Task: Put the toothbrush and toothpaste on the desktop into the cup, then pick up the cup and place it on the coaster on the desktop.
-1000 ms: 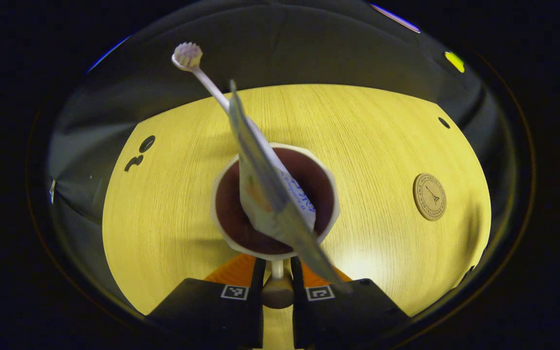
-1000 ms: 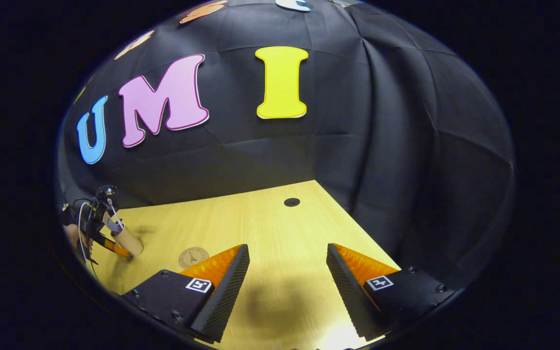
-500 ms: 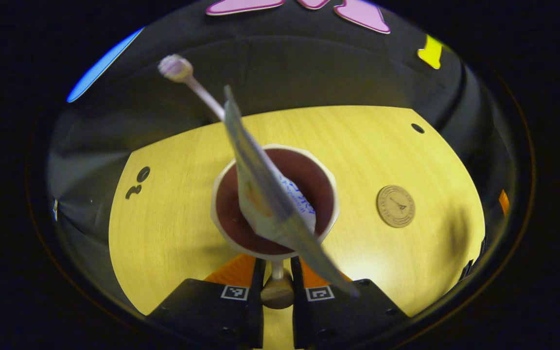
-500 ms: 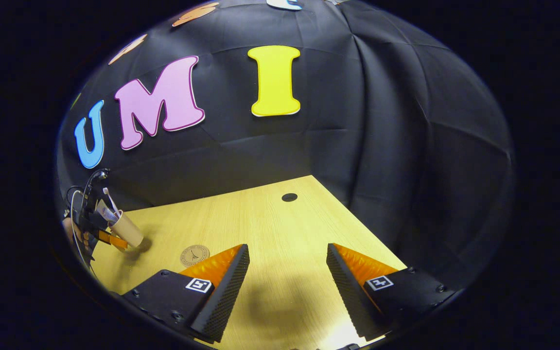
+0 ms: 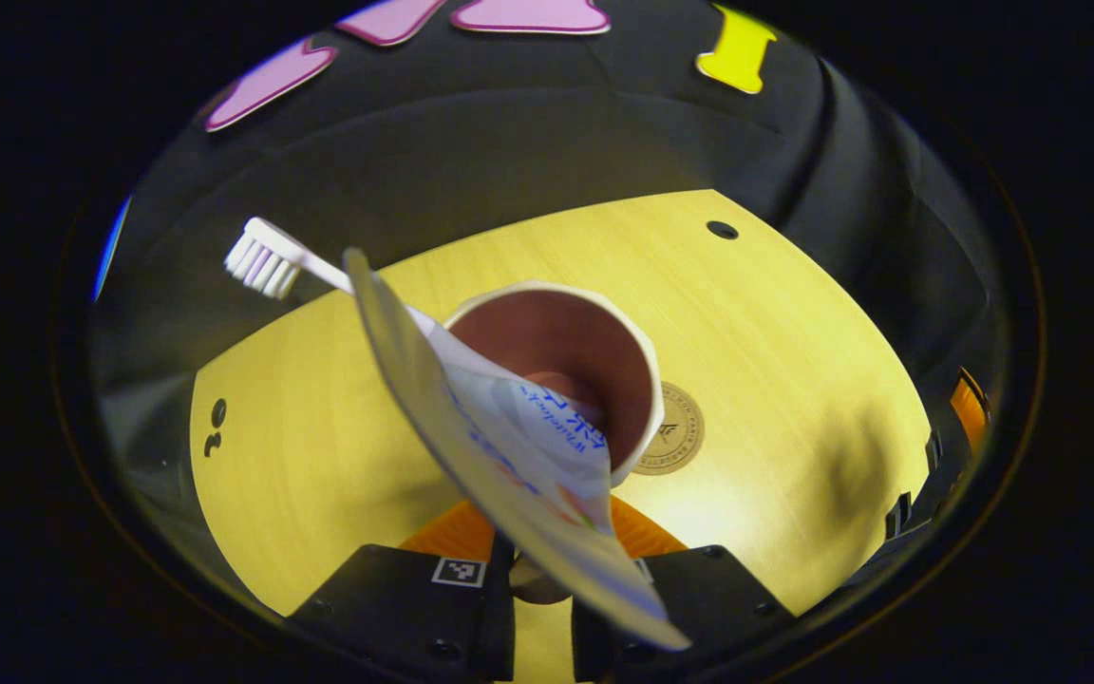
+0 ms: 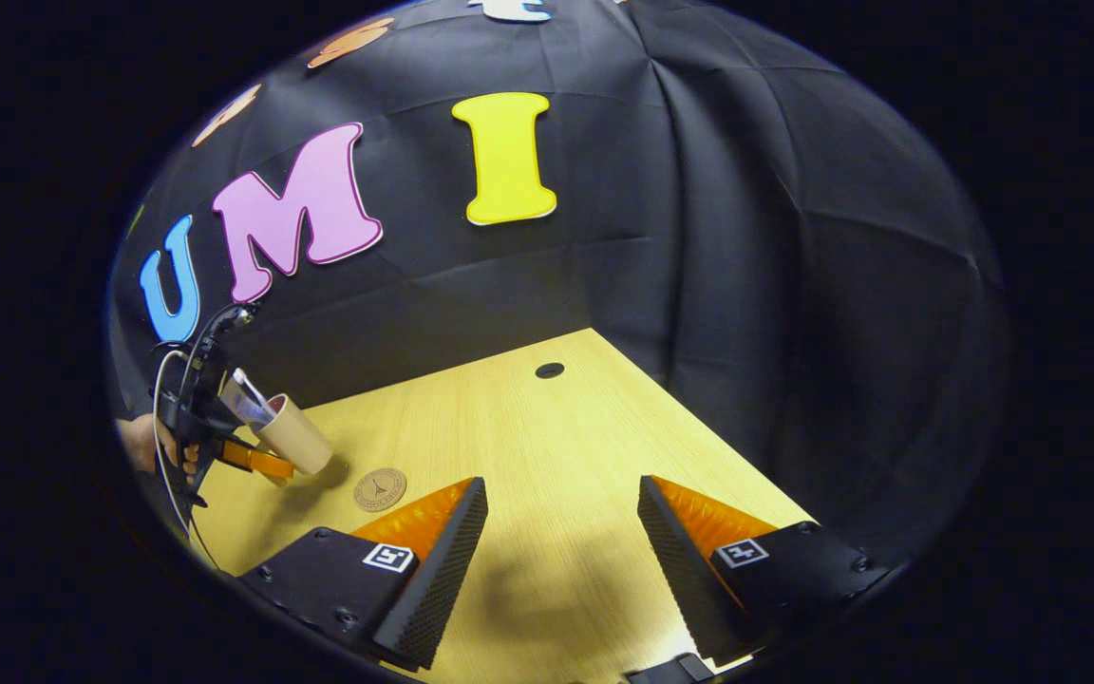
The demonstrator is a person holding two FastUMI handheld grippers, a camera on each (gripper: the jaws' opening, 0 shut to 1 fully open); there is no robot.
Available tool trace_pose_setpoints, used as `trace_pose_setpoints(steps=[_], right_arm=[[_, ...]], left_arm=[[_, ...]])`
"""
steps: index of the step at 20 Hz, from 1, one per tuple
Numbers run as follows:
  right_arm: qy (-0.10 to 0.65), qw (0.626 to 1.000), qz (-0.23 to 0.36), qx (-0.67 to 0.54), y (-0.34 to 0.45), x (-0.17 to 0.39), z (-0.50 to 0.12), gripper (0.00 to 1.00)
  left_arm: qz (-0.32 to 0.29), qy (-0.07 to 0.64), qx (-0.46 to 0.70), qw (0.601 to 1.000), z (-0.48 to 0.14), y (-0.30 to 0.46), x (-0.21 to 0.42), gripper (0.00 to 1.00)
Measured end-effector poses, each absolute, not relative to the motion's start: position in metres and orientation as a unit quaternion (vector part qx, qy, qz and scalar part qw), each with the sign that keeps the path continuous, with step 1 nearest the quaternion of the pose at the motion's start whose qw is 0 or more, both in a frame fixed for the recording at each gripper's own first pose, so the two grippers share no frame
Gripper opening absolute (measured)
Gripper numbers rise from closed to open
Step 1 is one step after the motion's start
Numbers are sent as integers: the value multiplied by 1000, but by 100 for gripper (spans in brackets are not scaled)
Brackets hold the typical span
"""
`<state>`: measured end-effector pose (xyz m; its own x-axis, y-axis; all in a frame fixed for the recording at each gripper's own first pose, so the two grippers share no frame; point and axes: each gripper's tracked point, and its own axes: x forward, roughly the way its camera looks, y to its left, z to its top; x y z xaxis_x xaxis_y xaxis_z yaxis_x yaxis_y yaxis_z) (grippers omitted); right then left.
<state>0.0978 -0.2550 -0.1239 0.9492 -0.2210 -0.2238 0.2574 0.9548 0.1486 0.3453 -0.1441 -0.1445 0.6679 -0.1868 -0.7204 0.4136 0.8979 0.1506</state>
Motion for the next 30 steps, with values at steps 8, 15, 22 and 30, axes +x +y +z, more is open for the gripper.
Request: trace_pose_setpoints(steps=[8,15,22,30], right_arm=[[119,979,-132,96,-270,67,-135,98],[126,978,-132,103,-269,58,-141,98],[135,981,-108,86,-256,58,-147,98],[144,983,-84,80,-238,59,-147,98]], left_arm=[[-186,396,175,882,-175,-191,347,32],[-186,406,215,868,-195,-207,341,33],[-169,406,228,869,-201,-206,341,36],[-159,379,184,893,-193,-179,304,99]])
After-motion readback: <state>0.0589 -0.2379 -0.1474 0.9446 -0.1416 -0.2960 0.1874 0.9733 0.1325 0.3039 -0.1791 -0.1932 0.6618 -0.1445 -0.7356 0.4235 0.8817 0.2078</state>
